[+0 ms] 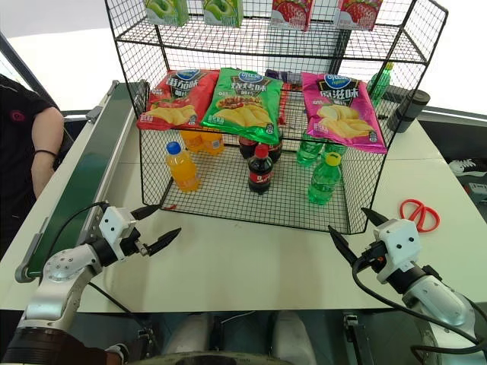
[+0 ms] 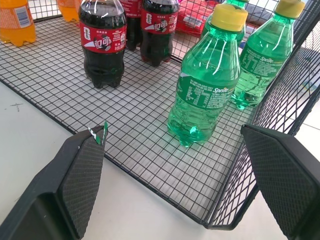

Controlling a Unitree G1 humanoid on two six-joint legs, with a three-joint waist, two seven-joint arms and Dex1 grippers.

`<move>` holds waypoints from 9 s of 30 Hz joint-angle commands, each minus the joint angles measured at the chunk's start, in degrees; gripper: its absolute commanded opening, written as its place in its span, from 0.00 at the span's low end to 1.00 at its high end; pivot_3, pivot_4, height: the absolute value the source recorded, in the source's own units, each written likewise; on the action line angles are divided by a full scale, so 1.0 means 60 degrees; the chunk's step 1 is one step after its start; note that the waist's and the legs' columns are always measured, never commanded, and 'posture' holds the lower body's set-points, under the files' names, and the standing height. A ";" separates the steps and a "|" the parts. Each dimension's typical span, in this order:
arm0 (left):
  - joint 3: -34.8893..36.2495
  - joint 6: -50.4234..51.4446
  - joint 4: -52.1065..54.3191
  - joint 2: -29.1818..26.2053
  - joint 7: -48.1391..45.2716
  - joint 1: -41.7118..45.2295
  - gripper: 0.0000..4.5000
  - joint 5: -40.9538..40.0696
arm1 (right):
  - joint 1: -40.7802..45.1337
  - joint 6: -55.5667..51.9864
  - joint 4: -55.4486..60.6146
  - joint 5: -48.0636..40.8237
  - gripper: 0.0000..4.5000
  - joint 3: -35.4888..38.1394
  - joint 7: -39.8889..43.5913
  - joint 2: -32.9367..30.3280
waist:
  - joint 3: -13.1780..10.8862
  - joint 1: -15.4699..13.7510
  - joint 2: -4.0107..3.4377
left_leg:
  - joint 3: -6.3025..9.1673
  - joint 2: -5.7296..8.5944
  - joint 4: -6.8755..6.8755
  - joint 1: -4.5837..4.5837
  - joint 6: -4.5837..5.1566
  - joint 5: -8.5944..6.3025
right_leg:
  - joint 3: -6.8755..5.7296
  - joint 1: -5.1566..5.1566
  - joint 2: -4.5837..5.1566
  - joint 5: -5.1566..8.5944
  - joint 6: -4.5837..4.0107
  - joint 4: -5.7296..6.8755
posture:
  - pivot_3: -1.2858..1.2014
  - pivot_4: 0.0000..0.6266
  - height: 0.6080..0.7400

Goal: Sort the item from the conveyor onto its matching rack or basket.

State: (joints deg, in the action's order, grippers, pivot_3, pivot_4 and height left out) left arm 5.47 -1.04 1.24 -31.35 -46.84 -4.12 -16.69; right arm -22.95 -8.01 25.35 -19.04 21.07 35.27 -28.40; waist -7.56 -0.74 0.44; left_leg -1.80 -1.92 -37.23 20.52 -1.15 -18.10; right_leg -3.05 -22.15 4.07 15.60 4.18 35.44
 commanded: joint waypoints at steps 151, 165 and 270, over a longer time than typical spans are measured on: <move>0.3937 0.0303 -0.3144 0.0624 0.5251 0.2059 1.00 -0.0450 | 0.3827 -0.0462 0.0539 0.0286 0.98 -0.5568 0.0634 0.0976 | 0.0014 0.0025 0.0064 | -0.0003 0.0010 0.0000 0.0002 -0.0001 0.0000 | -0.0019 -0.0006 0.0014 -0.0012 0.0022 0.0002 | 0.52 0.24 1.00; 0.3854 -0.0111 -0.3300 0.0844 0.5185 0.1974 1.00 -0.0468 | 0.4233 0.0208 -0.0346 0.0233 0.98 -0.5956 0.1446 0.1190 | 0.0017 0.0028 0.0079 | -0.0007 0.0019 0.0001 0.0004 -0.0003 0.0000 | -0.0024 -0.0008 0.0061 -0.0014 0.0024 0.0003 | 0.52 0.24 1.00; -0.0645 0.0575 0.2387 0.0643 0.0523 0.1042 0.61 -0.1455 | 0.4837 -0.0901 0.0085 -0.0345 1.00 -0.5691 0.1251 0.1179 | -0.0011 0.0259 0.0041 | 0.0008 0.0032 0.0023 0.0125 -0.0024 0.0006 | -0.0036 -0.0099 0.0118 -0.0008 0.0006 -0.0042 | 0.52 0.24 1.00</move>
State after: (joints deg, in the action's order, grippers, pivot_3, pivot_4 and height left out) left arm 3.08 3.44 13.20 -26.90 -40.73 0.82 -25.46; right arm 5.50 -14.04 23.98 -20.64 -14.06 43.62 -22.10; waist -7.62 0.81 0.68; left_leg -1.75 -1.72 -37.09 21.27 -1.29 -18.06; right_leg -3.27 -22.75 4.76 15.55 4.22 35.20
